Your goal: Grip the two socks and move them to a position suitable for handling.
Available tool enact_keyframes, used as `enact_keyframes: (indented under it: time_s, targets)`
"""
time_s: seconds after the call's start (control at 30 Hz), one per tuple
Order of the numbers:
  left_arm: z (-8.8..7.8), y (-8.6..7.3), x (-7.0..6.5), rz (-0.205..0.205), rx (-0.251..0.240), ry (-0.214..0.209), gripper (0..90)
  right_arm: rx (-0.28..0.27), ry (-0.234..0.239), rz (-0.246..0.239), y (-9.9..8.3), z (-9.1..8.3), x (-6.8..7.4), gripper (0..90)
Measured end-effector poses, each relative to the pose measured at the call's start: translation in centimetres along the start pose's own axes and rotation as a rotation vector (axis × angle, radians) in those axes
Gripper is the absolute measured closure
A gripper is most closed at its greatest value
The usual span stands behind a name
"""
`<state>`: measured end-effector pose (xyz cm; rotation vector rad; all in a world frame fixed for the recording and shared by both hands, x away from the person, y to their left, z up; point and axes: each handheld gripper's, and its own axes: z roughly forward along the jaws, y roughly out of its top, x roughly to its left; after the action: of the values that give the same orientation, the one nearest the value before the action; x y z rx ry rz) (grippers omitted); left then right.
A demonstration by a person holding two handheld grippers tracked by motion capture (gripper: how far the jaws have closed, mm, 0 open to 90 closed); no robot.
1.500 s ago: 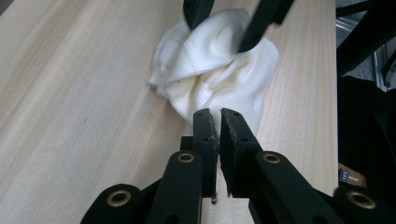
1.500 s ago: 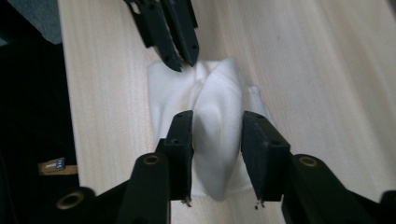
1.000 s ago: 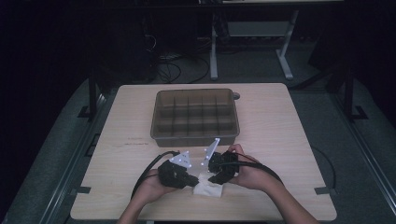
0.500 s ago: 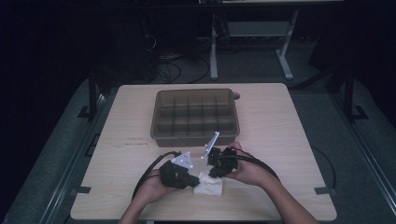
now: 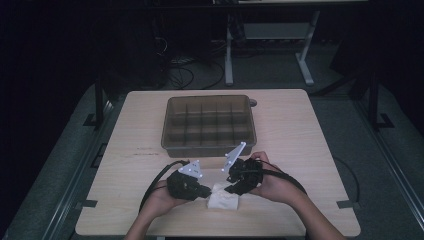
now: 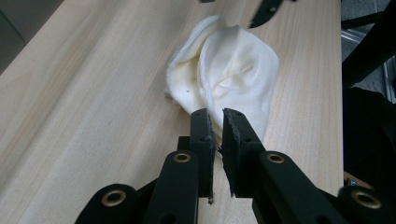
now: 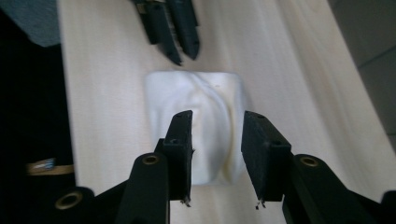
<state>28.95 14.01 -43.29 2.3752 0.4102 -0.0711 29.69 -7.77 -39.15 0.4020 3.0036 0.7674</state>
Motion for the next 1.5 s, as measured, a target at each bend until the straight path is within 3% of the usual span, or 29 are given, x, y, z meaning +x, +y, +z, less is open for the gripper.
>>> enact_keyframes:
  time_s: [0.2, 0.47, 0.8, 1.03, 1.13, 1.5]
  targets:
    - [-0.7, -0.3, 0.3, -0.012, -0.009, 0.016, 82.1, 0.027, 0.033, -0.036, 0.3, 1.1, 0.5, 58.0]
    - [-1.5, -0.8, 0.6, -0.021, -0.016, 0.032, 80.9, 0.085, 0.037, -0.030, 0.7, 3.4, -0.2, 53.3]
    - [-1.7, -0.9, 0.6, -0.020, -0.017, 0.035, 80.9, 0.099, 0.055, -0.005, 0.6, 4.1, -0.7, 47.8]
    - [-2.0, -1.0, 0.7, -0.024, -0.019, 0.035, 80.8, 0.120, 0.040, -0.007, 0.7, 4.9, -0.6, 44.1]
    - [-2.0, -1.1, 0.7, -0.027, -0.020, 0.037, 80.8, 0.130, 0.043, 0.014, 0.7, 5.2, -0.6, 41.7]
    - [-2.8, -1.3, 1.0, -0.034, -0.031, 0.050, 80.9, 0.175, -0.013, -0.016, 1.3, 5.7, 0.5, 37.6]
